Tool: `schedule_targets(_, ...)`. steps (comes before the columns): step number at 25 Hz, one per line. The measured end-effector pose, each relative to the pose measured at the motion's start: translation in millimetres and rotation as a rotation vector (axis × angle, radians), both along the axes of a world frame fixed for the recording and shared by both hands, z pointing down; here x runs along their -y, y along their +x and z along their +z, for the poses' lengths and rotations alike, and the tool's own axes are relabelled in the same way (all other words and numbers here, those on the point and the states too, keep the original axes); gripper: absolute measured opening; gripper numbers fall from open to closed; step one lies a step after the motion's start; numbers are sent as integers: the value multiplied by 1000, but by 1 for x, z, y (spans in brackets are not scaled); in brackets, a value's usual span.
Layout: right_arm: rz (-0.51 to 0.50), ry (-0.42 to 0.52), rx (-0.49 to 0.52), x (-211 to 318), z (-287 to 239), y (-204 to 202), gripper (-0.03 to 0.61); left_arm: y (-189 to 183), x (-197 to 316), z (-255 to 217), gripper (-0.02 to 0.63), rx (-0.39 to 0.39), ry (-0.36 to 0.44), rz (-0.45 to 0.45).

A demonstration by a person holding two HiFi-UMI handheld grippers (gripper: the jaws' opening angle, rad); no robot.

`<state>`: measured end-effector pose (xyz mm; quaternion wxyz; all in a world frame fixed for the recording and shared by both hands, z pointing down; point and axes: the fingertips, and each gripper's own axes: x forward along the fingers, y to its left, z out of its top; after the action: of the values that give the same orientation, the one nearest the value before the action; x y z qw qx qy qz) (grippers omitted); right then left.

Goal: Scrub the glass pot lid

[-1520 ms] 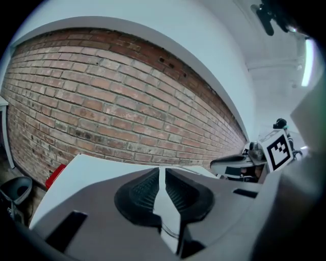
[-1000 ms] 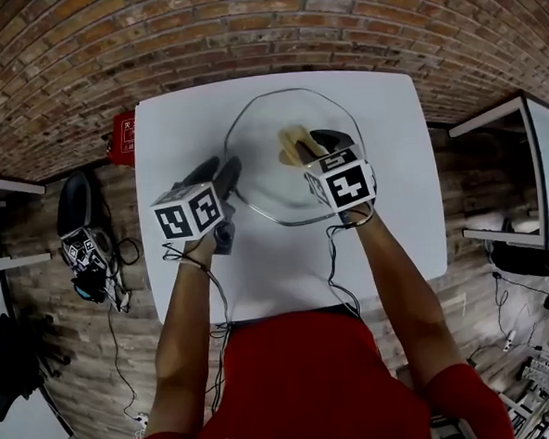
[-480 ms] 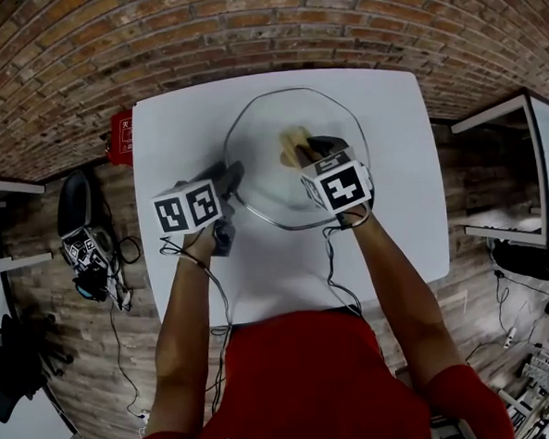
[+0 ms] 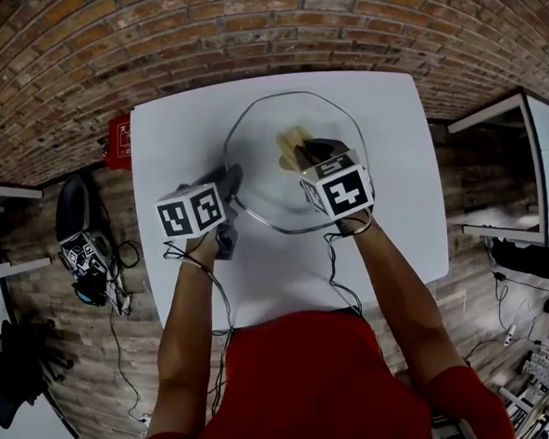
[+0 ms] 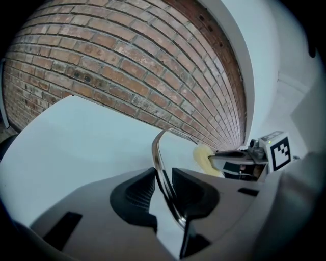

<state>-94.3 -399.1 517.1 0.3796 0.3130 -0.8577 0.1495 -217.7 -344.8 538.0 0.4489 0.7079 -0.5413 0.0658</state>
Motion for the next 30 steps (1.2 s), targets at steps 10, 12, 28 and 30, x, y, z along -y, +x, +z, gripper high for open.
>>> schedule_targets(10,47,19,112,31,-28,-56,54,-3,4,-1,110,-8,-1,1)
schedule_targets(12,56,20,110,36,-25,-68,54,-3,4,-1,110,-10,-3,4)
schedule_targets(28,94,7,61,47,2,-76,54,-3,6,1,109,-7,-12,17)
schedule_targets(30,119,9,36,53,7,-59,54,-3,6,1,110,-8,-9,18)
